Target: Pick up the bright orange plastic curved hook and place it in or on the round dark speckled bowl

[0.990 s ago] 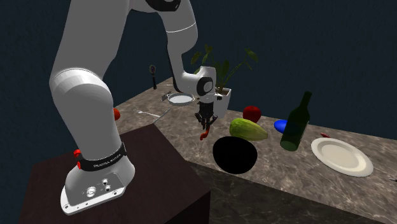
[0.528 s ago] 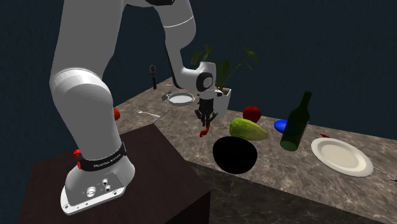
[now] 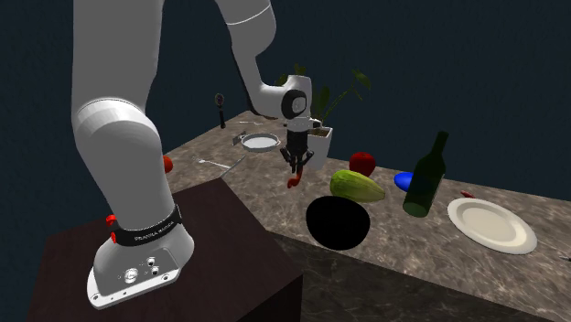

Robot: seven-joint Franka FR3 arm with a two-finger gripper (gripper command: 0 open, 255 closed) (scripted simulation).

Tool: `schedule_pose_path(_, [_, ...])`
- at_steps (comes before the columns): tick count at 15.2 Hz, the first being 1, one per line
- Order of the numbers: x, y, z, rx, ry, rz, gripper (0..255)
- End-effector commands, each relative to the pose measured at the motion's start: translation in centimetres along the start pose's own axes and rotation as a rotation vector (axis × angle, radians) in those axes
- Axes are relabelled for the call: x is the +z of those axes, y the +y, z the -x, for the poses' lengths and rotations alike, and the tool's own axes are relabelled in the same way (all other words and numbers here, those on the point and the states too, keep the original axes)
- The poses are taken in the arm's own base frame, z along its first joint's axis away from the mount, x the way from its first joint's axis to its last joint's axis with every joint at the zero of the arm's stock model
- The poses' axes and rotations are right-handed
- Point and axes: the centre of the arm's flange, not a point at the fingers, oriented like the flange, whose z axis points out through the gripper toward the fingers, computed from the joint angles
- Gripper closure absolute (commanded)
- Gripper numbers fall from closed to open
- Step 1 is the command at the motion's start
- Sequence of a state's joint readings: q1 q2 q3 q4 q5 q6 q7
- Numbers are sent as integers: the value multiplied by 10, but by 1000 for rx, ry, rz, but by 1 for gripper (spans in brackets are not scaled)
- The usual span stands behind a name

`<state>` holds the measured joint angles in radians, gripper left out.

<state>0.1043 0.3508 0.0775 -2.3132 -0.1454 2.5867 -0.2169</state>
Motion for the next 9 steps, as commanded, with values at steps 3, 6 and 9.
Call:
schedule_pose_path(3, [-22,1,3,0,0,0,255])
schedule_pose_path(6, [-37,1,4,0,0,0,255])
schedule_pose_path(9, [-53,2,5,0,0,0,255])
